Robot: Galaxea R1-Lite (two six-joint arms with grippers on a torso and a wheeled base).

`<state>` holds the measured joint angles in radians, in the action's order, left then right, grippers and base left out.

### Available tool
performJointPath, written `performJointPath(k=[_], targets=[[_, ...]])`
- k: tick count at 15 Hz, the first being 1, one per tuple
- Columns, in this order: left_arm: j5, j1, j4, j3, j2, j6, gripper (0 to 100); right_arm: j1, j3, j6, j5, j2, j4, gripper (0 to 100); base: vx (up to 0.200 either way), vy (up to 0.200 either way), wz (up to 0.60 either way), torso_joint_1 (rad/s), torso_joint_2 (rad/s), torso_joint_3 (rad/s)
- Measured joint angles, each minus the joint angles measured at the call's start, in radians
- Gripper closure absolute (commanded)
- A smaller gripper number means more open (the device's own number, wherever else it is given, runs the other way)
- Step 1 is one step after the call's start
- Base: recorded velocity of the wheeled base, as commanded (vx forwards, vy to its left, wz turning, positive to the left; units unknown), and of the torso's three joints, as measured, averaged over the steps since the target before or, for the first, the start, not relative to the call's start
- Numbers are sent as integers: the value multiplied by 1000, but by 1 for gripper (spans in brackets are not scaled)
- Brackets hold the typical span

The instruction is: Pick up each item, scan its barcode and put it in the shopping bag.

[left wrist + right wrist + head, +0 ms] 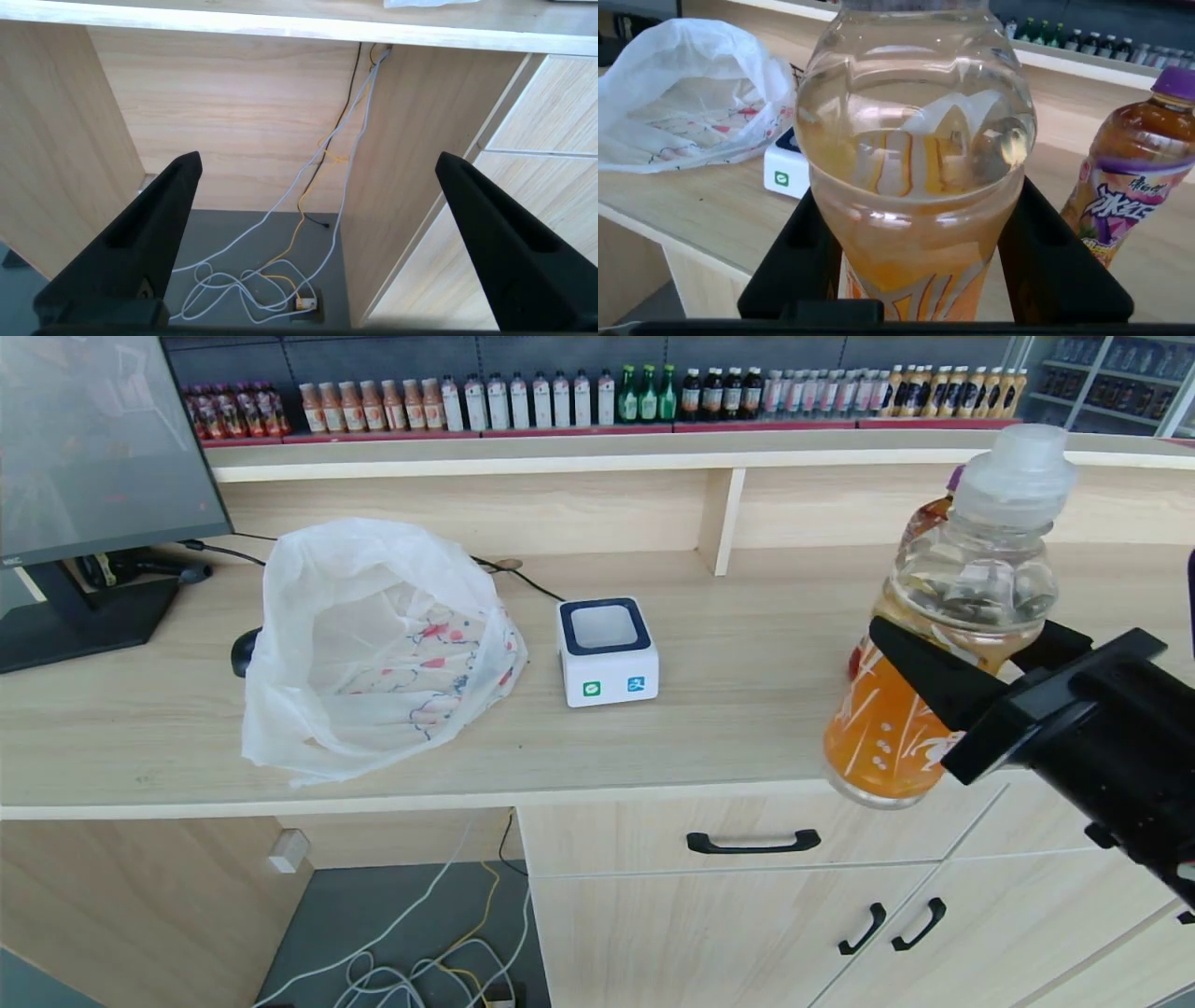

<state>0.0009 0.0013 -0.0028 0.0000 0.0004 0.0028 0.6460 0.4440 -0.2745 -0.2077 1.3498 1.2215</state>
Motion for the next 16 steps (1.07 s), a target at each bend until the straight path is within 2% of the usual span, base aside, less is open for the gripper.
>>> performJointPath(k=[4,8,12,16], targets=[[0,0,0,0,0,0,0,79,-120,-194,-1,-7,149,100,0,0,0,0,0,0],[0,0,0,0,0,0,0,150,-206,-403,0,-2,228,100,0,0,0,0,0,0],[0,0,0,0,0,0,0,275,-235,-736,2,3,263,100,0,0,0,0,0,0],[0,0,0,0,0,0,0,348,-239,-888,4,18,265,100,0,0,0,0,0,0]])
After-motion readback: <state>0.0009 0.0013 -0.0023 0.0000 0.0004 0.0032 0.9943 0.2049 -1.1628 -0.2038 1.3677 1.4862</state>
